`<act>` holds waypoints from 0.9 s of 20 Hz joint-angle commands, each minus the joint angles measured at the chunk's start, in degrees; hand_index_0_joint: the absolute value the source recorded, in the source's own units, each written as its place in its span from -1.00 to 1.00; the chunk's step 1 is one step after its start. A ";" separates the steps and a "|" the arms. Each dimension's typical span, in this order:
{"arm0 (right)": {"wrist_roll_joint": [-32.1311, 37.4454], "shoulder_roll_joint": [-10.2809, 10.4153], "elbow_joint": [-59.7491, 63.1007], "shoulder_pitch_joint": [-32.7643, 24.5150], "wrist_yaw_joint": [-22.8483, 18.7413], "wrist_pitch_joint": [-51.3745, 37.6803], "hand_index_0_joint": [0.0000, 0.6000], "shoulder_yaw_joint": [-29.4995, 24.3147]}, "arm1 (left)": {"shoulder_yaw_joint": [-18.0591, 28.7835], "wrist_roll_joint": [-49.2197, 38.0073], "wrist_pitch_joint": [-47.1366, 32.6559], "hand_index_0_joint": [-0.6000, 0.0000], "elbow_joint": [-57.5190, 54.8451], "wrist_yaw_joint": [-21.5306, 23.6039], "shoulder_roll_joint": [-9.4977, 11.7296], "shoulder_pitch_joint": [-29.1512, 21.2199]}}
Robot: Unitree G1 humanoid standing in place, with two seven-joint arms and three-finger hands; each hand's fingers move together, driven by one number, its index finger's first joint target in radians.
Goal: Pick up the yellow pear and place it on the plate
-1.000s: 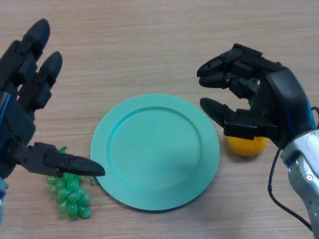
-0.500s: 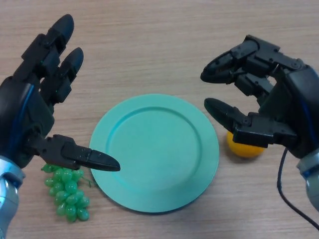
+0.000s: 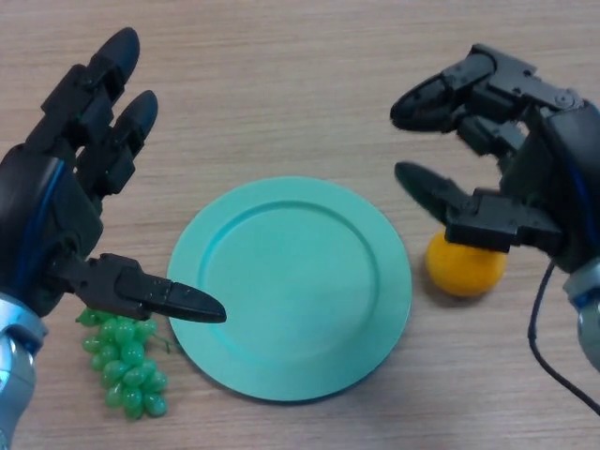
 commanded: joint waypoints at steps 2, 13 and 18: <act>-3.19 -1.47 -1.86 -3.05 0.93 -13.11 1.00 -2.76 | 2.24 -1.94 -5.82 1.00 -2.80 1.07 1.72 -1.79; -10.58 -0.61 2.01 -7.15 -1.79 -29.06 1.00 -1.60 | 1.97 -1.34 -8.11 1.00 -5.07 2.49 0.02 1.31; -21.05 -1.00 8.10 -12.04 -10.88 -43.51 1.00 -3.81 | 1.08 0.23 -5.57 1.00 -8.75 0.97 -0.05 3.39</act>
